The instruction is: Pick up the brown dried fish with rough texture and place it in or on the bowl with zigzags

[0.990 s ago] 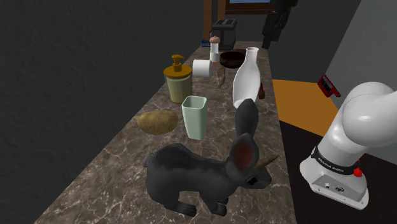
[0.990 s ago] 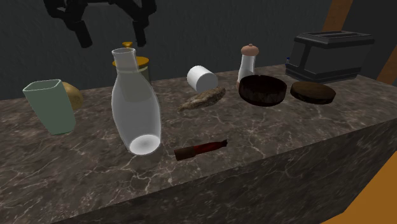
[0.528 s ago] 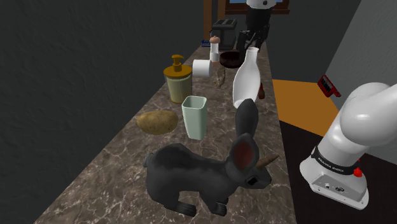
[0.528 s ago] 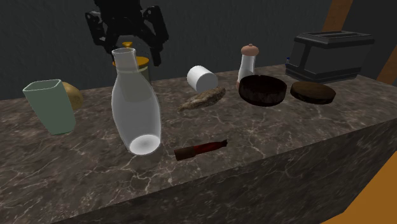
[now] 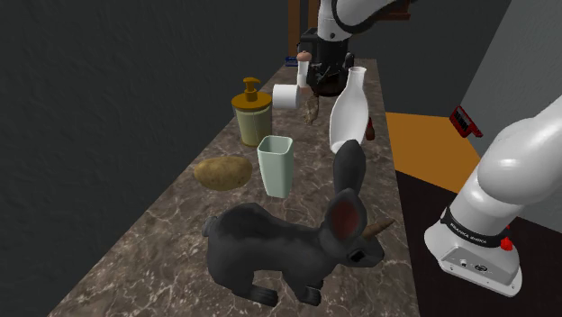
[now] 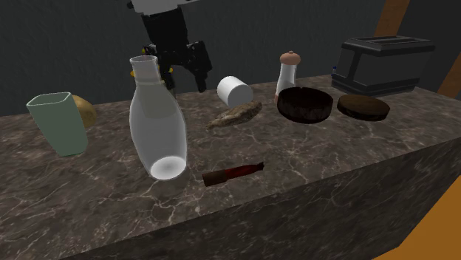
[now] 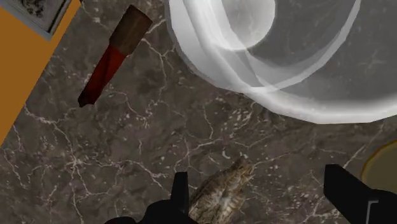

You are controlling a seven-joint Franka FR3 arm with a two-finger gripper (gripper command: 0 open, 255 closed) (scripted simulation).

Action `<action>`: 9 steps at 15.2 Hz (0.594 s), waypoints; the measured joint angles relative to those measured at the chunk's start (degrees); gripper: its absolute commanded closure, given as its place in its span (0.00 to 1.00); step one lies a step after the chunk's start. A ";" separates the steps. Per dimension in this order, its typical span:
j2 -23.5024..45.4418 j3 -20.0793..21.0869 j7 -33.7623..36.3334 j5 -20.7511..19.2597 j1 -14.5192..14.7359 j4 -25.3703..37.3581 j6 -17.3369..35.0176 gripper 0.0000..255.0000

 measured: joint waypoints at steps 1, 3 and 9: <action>2.12 0.28 1.87 -0.84 -0.66 0.35 1.62 0.00; 5.87 0.90 5.77 -2.52 -1.74 1.85 3.58 0.00; 18.73 1.15 17.34 -8.73 -4.45 8.76 8.25 0.00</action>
